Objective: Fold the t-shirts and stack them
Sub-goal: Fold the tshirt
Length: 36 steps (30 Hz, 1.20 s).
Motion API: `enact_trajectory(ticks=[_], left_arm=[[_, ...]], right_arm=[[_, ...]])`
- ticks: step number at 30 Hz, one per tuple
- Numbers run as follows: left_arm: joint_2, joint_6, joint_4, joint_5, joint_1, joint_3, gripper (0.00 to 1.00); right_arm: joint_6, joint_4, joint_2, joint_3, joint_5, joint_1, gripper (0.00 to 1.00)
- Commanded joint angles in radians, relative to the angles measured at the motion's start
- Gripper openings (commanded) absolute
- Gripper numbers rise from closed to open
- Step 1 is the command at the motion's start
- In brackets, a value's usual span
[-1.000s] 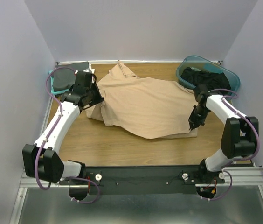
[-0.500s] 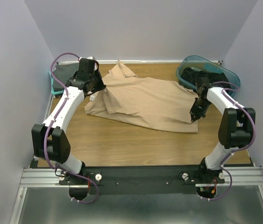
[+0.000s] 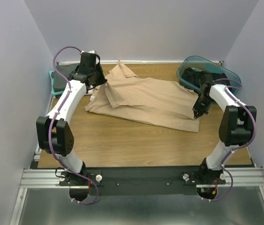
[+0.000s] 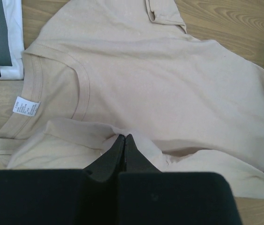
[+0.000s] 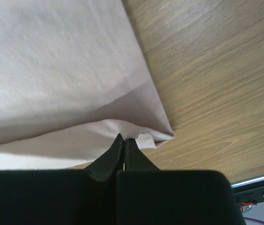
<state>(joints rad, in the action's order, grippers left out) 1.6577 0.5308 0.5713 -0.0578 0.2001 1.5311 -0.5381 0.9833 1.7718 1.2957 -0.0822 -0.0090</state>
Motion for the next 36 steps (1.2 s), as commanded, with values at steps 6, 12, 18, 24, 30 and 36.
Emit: enact_trajectory(ticks=[6,12,18,24,30,36], left_arm=[[0.017,-0.025,-0.007,-0.004,-0.016,0.029,0.00],[0.063,-0.029,-0.027,-0.019,-0.018,0.041,0.00],[0.125,-0.038,-0.037,-0.020,-0.019,0.083,0.00],[0.223,-0.035,-0.079,-0.037,-0.021,0.170,0.00],[0.312,-0.023,-0.096,-0.063,-0.030,0.293,0.67],[0.229,-0.043,-0.160,-0.066,-0.030,0.144,0.73]], right_arm=[[0.018,-0.012,0.021,0.056,-0.039,-0.019,0.00],[0.032,-0.023,0.067,0.094,-0.062,-0.023,0.00],[0.038,-0.047,0.123,0.108,-0.074,-0.028,0.00],[0.043,-0.066,0.155,0.148,-0.077,-0.026,0.03],[0.053,-0.064,0.121,0.220,-0.065,-0.026,0.61],[0.090,-0.081,-0.004,0.217,-0.070,-0.025,0.73]])
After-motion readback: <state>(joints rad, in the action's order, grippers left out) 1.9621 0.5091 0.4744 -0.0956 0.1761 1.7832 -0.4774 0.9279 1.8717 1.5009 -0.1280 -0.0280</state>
